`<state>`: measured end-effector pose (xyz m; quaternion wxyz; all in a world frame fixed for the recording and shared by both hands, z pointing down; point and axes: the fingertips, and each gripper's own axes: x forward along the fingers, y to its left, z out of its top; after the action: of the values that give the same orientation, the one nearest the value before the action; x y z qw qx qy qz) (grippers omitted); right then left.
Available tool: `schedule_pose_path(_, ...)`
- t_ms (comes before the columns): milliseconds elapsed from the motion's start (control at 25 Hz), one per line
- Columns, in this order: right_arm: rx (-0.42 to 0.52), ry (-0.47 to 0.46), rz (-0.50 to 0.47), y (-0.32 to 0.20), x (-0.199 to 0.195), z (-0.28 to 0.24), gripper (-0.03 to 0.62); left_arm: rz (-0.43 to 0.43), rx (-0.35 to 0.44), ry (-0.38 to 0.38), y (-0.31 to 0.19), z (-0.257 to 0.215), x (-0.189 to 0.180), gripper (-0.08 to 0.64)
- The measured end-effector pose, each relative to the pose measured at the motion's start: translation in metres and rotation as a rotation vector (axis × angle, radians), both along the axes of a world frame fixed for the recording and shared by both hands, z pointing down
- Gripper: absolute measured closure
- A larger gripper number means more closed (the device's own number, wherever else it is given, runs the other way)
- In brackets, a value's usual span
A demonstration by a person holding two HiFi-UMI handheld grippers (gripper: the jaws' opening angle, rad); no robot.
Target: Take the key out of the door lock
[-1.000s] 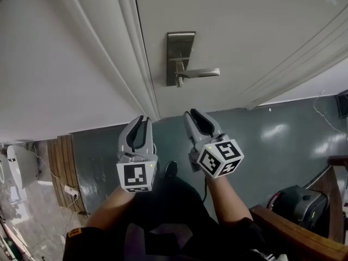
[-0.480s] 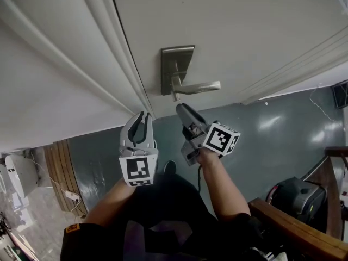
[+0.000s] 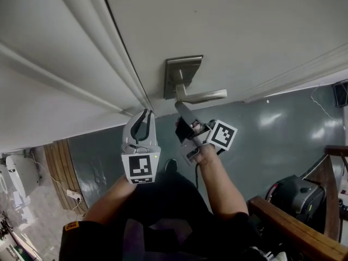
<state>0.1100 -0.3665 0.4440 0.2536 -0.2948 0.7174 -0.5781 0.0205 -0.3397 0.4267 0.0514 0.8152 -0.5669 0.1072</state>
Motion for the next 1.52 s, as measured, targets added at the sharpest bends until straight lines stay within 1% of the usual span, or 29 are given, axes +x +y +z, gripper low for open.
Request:
schedule_pose_path(80, -0.007, -0.021, -0.001, -0.001, -0.001, -0.002, 0.5, -0.002, 0.002, -0.001, 0.0, -0.003, -0.001, 0.503)
schedule_pose_path(200, -0.024, -0.046, 0.01, -0.003, -0.002, -0.002, 0.557, -0.006, 0.006, -0.007, -0.001, -0.007, -0.003, 0.508)
schedule_pose_path(240, -0.03, -0.06, 0.014, -0.003, -0.002, -0.001, 0.566, -0.008, 0.006, -0.008, -0.001, -0.007, -0.004, 0.509)
schedule_pose_path(360, -0.038, -0.106, 0.028, -0.002, -0.002, -0.002, 0.572, -0.018, -0.001, -0.001, -0.001, -0.007, -0.009, 0.514)
schedule_pose_path(480, -0.05, -0.121, 0.045, -0.002, -0.001, 0.0, 0.575, -0.032, -0.016, 0.011, 0.0, -0.005, -0.012, 0.518)
schedule_pose_path(720, -0.08, -0.172, 0.058, 0.006, 0.001, 0.004, 0.577, -0.04, -0.019, 0.022, 0.004, -0.004, -0.015, 0.522)
schedule_pose_path(920, -0.089, -0.168, 0.067, 0.023, 0.005, 0.006, 0.577, -0.042, -0.017, 0.033, 0.01, -0.006, -0.015, 0.523)
schedule_pose_path(1040, -0.083, -0.136, 0.057, 0.036, 0.006, 0.002, 0.577, -0.047, -0.019, 0.045, 0.014, -0.008, -0.015, 0.528)
schedule_pose_path(1120, -0.056, -0.081, 0.038, 0.048, 0.006, -0.004, 0.577, -0.05, -0.019, 0.051, 0.017, -0.01, -0.015, 0.535)
schedule_pose_path(1160, -0.035, -0.039, 0.029, 0.054, 0.006, -0.007, 0.577, -0.051, -0.02, 0.056, 0.019, -0.011, -0.015, 0.538)
schedule_pose_path(1240, 0.013, 0.079, 0.019, 0.068, 0.008, -0.014, 0.577, -0.05, -0.027, 0.073, 0.025, -0.016, -0.013, 0.541)
schedule_pose_path(1320, 0.074, 0.261, 0.021, 0.081, 0.014, -0.021, 0.577, -0.051, -0.029, 0.09, 0.033, -0.021, -0.012, 0.541)
schedule_pose_path(1400, 0.157, 0.456, 0.033, 0.092, 0.022, -0.031, 0.577, -0.053, -0.024, 0.102, 0.043, -0.027, -0.011, 0.541)
schedule_pose_path(1520, 0.275, 0.691, 0.058, 0.109, 0.03, -0.044, 0.577, -0.057, -0.017, 0.113, 0.061, -0.034, -0.009, 0.541)
